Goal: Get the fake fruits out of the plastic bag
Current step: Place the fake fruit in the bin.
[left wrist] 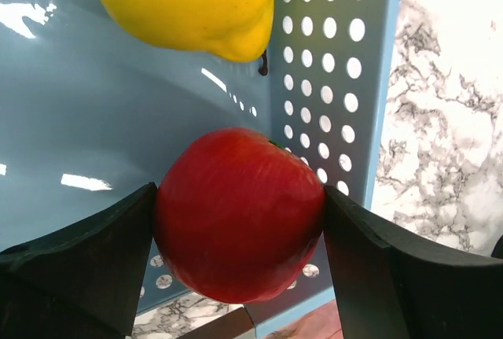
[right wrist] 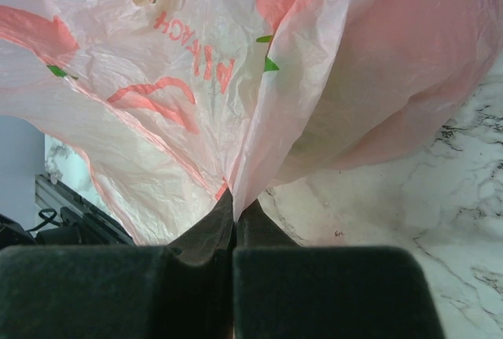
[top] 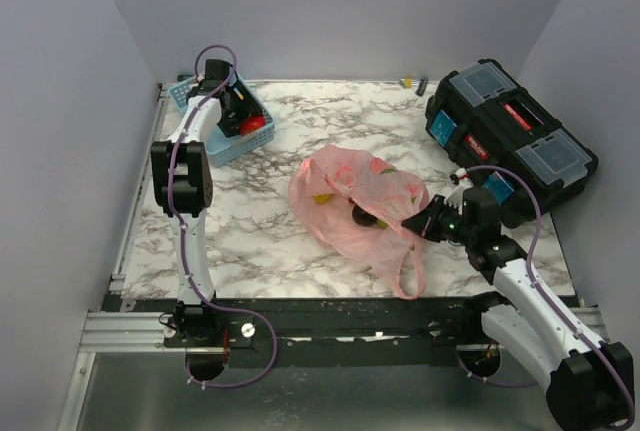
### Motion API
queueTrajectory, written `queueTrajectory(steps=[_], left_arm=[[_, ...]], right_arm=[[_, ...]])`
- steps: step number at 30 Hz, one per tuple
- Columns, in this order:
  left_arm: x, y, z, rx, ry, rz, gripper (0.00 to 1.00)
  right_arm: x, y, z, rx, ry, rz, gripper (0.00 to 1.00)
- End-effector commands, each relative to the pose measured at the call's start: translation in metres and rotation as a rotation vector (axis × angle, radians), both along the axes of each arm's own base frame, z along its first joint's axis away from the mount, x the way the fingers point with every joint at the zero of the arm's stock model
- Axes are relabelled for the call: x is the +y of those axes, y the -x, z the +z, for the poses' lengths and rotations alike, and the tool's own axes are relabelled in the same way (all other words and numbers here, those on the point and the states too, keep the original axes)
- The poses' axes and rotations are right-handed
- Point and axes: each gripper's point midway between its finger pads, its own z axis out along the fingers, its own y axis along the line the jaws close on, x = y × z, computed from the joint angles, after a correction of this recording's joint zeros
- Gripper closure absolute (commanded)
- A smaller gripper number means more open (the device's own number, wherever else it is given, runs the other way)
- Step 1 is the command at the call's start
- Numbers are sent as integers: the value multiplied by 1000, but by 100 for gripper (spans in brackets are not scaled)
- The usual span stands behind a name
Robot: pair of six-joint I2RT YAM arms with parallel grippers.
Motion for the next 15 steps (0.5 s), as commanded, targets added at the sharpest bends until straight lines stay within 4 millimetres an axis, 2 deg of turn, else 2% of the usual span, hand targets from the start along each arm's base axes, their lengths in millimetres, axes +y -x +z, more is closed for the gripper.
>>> queueTrajectory(steps=[1,9,10,12,15], left_arm=[[-9,9,23,-12,43,-24,33],[-6,29,89,-90,6,-85,15],[-6,34,94,-88,3,-90,13],[-7,45,105,-96,2,-103,2],[-4,57,110,-96,-15,-121,1]], right_arm=[[4,3,5,-37,-12,29,99],[9,6,7,-39,-28,66,99],[9,7,8,-44,-32,71,99],[10,8,11,-60,-40,75,99],[12,9,16,-83,-49,92,99]])
